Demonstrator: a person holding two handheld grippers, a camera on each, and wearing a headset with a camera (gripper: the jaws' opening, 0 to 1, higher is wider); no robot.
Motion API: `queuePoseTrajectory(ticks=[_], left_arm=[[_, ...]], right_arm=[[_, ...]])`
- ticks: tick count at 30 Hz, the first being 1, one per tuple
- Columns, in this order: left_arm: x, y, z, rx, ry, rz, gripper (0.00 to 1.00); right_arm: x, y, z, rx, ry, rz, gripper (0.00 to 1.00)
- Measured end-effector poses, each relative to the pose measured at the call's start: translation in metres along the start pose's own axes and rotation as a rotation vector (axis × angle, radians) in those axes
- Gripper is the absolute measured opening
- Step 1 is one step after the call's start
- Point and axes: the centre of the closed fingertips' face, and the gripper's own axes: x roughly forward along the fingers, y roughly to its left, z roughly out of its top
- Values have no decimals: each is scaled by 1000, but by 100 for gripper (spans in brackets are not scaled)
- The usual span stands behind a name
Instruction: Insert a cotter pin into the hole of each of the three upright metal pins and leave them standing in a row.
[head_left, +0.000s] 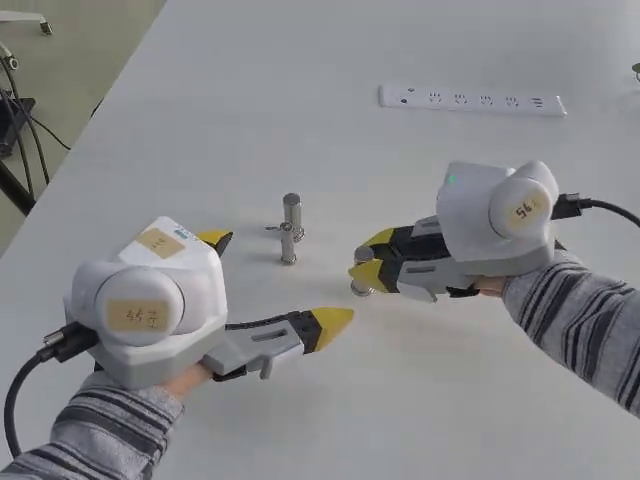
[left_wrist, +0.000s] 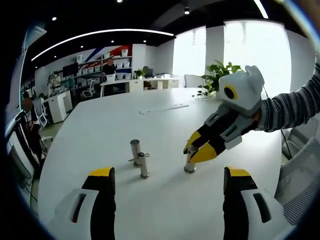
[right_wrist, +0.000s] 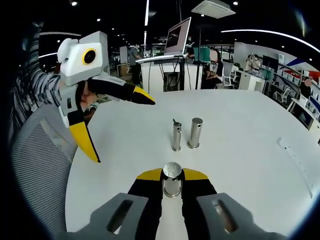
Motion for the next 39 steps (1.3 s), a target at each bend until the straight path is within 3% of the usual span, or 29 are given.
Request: queuePoseTrajectory(ticks=[5,16,30,39], left_arm=[[-3,-2,-2,-2,4,1,89],[-7,-3,2,-18,-9,4,87],[-8,-11,-4,-4,15,-14,86],[-11,-14,-1,-18,3,-14,86]], right_arm=[[-2,12,-6,-6,9,23,8],[-5,14,-13,-49,29,6,8],[-6,12,-14,23,24,-38,9],[-18,7,-21,70,28,-66,20]])
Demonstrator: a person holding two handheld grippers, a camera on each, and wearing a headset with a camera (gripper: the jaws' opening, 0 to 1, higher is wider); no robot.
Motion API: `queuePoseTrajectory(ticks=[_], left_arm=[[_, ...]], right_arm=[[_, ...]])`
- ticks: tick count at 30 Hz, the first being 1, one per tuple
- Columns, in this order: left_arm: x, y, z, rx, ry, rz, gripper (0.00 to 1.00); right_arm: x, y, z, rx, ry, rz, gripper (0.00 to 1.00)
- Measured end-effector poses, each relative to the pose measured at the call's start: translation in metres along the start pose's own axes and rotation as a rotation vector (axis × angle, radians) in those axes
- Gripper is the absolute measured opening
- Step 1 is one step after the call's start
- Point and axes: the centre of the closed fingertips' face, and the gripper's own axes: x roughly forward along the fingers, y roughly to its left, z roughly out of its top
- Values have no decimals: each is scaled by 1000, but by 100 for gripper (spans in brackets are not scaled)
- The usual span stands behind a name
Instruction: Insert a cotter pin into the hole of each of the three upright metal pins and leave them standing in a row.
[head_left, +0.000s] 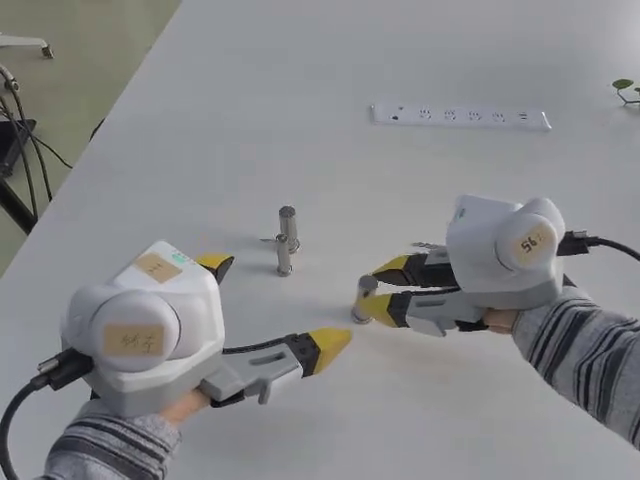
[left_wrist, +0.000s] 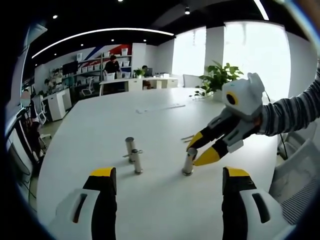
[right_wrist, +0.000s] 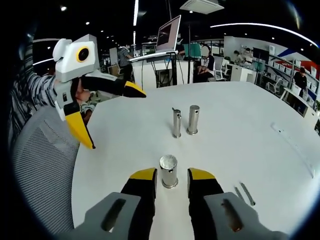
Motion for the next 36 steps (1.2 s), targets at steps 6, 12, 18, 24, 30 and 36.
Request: queuePoseTrajectory(ticks=[6,12,18,24,30,36], left_arm=[[0,0,0,-30,-6,-1,88],[-1,4,-1,-28,0,22,95],[-2,6,-4,-45,9,30,96],[-4,10,-5,-33,6,47,98],[-4,11,-9,-23,22,53,99],[-5,11,-11,-25,27,53,99]], right_arm=[[-14,-12,-5,7,25,-30,21],[-29,-37,-11,6,91,-101,19],[-36,-62,-28,1,206,-148,16],[-36,-79,-36,34,255,-167,16],[-35,-94,-49,6,335,-177,16],[-32,-100,-59,10,386,-163,15]])
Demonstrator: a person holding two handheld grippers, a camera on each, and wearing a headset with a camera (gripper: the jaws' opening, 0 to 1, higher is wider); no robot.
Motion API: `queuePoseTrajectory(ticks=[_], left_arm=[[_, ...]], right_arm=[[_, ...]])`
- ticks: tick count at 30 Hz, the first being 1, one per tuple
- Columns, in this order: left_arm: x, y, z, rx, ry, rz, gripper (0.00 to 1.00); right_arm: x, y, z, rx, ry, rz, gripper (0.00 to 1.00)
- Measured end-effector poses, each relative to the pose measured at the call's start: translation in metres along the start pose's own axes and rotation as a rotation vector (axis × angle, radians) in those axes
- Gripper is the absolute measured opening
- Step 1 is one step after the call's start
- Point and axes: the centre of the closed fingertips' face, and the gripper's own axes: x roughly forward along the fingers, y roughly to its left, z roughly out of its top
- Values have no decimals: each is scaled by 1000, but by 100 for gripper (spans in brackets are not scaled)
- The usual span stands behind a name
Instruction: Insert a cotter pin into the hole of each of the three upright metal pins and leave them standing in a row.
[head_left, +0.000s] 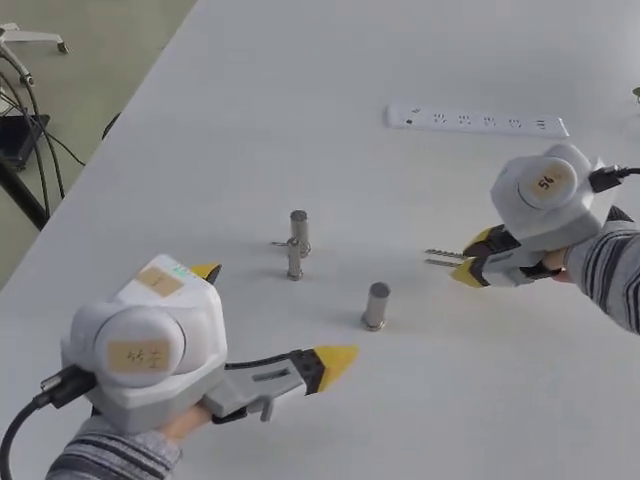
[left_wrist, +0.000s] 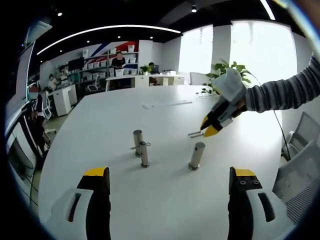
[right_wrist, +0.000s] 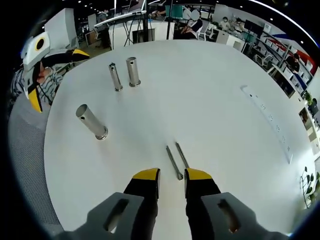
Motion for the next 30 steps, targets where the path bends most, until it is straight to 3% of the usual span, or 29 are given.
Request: queuePoseTrajectory(ticks=[7,9,18,30], left_arm=[[-2,-2,-4,-9,2,-6,97],[-2,-2,-5,-9,6,-7,96],[-1,-2,-6,-5,13,-10,94],[-2,-5,-10,9,28,-29,88]], right_arm=[[6,-4,-9,-22,60,10,11],[6,-5,-7,-8,48,20,9],[8,0,-8,-15,89,63,2],[7,3,-8,-44,106,61,0]])
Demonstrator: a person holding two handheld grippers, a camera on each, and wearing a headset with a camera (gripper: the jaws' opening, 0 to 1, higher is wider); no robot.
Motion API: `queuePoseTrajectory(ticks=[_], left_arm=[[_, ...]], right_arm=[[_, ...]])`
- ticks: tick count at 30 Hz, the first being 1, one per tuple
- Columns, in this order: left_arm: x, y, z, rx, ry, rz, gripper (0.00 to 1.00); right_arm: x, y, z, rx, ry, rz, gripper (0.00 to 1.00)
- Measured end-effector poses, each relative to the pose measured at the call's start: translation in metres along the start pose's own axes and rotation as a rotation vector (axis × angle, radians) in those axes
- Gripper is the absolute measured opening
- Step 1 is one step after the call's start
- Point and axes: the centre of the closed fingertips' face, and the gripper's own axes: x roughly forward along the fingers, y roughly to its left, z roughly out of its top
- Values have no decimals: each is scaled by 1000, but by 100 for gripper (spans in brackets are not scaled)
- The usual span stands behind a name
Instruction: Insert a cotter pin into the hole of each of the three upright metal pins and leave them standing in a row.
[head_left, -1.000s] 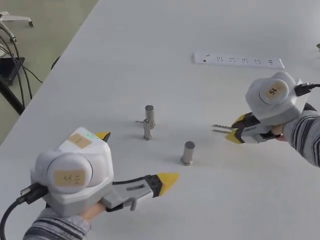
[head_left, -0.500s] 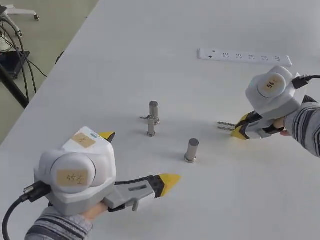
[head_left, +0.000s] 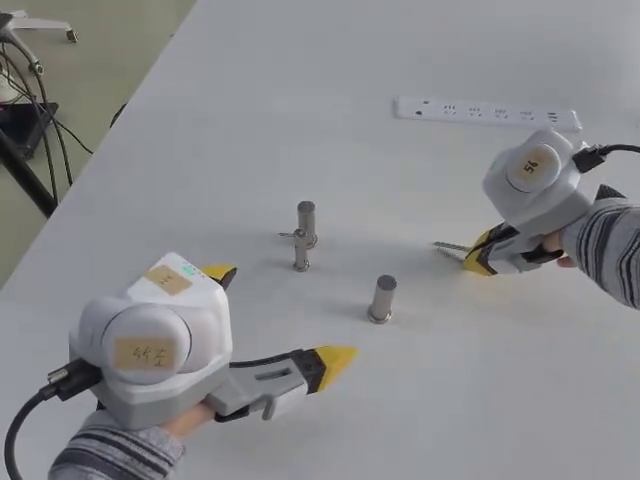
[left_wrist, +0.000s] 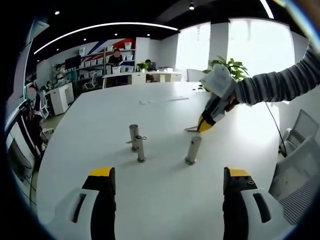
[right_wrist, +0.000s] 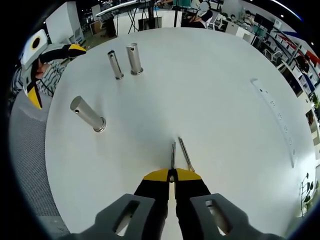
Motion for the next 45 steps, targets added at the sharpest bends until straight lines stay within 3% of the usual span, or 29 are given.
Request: queuePoseTrajectory(ticks=[13,24,37,45], left_arm=[[1,-5,6,18,2,-28,81],[7,-19,17,21,-2,-96,69],[18,-31,26,0,-5,-158,54],[20,-41,33,-58,-26,-208,42]], right_arm=[[-16,15,14,-78,-96,-7,0],[-39,38,27,-193,-180,-28,0],[-55,72,41,-318,-278,22,0],[-61,93,49,-406,-344,60,0]])
